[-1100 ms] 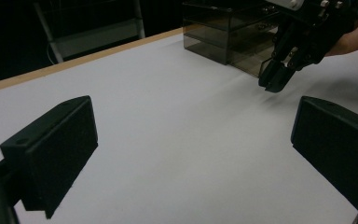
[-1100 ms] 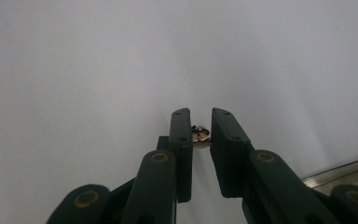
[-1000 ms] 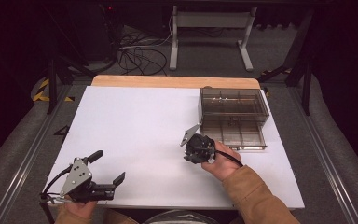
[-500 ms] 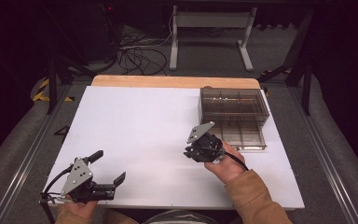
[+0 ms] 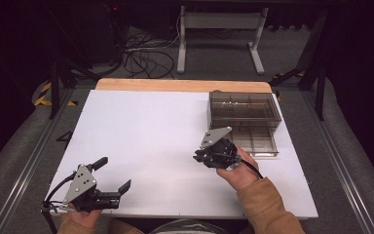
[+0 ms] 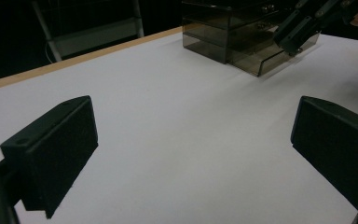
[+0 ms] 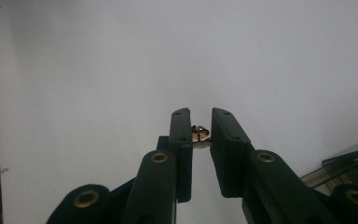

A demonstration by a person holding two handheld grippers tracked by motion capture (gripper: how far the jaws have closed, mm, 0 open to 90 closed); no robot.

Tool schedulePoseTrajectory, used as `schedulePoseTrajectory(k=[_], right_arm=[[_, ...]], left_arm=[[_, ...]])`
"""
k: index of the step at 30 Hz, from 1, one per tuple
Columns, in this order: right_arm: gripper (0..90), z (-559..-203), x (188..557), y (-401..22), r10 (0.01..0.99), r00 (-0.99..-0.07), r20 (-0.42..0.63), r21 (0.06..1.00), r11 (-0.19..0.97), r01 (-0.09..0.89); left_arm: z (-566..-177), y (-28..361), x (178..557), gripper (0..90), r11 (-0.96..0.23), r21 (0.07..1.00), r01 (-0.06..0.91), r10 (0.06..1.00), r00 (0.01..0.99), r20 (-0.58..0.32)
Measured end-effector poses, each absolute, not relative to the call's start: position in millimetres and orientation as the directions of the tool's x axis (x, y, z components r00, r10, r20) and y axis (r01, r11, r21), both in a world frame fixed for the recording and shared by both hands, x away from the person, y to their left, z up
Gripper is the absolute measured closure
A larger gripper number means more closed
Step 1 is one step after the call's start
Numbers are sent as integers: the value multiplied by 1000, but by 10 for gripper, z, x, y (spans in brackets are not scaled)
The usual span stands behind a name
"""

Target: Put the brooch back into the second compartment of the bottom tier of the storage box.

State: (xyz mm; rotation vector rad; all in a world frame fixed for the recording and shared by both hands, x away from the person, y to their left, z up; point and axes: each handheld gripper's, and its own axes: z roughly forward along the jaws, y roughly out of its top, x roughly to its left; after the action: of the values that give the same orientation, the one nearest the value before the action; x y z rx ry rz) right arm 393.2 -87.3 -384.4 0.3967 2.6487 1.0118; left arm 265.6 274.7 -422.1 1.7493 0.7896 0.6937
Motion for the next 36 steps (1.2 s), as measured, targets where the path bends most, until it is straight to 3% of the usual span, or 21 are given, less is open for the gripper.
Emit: schedulePoseTrajectory(k=[14,36], right_arm=[[791,-3758,3927,-1009,373,-911,-175,702,696,150],[789,-3610,3929,-1452,497,-845,-197,741,640,203]], left_arm=[[-4220,2756,2658,15,-235,956,178,787,612,80],[-4221,2756,2660,15,-234,956,178,786,613,78]])
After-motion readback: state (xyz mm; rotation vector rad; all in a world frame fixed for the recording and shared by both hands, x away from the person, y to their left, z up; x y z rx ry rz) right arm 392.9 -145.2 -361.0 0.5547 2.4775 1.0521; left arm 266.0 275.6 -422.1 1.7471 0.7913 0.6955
